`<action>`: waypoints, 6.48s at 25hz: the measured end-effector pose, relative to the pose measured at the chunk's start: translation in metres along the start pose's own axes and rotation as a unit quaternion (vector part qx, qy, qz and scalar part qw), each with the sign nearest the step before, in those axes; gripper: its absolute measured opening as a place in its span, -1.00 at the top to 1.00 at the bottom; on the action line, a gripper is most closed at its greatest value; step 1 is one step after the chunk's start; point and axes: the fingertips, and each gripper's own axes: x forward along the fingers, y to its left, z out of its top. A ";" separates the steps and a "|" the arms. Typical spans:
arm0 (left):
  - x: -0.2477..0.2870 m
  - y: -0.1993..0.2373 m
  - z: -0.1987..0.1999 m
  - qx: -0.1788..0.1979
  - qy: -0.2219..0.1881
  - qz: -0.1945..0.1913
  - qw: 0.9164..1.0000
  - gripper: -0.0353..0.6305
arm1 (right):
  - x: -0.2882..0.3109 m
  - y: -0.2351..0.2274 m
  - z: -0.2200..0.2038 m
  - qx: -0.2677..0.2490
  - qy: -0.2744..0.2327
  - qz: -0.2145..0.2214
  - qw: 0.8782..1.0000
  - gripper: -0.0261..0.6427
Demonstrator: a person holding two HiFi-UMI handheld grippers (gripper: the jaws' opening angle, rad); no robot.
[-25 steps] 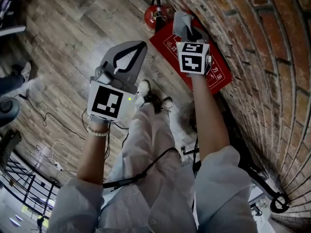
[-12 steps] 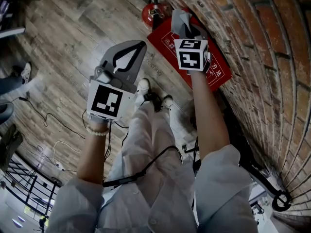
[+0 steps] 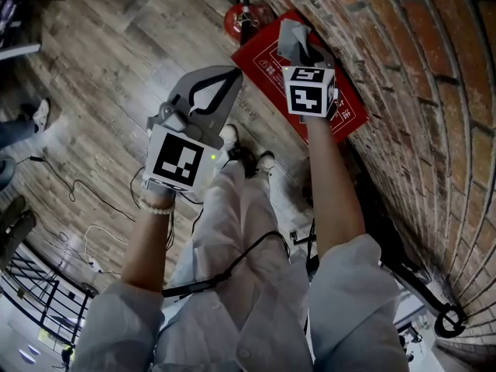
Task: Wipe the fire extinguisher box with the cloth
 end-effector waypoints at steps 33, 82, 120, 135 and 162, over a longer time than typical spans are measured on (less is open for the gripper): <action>0.018 -0.076 0.019 0.022 -0.003 -0.036 0.999 0.90 | -0.055 -0.053 -0.082 0.025 0.017 -0.030 0.999 0.85; 0.043 -0.155 0.038 0.036 -0.009 -0.079 0.996 0.90 | -0.136 -0.112 -0.215 0.071 0.069 -0.081 0.992 0.85; -0.025 -0.054 0.016 -0.013 -0.017 0.007 1.000 0.90 | -0.129 0.001 -0.034 0.039 -0.072 0.045 0.996 0.85; -0.047 0.012 -0.035 -0.047 0.006 0.053 0.997 0.90 | -0.057 0.112 0.026 0.007 -0.079 0.131 0.988 0.85; -0.038 0.021 -0.044 -0.051 0.016 0.048 0.997 0.90 | -0.013 0.122 -0.001 -0.010 -0.023 0.109 0.994 0.84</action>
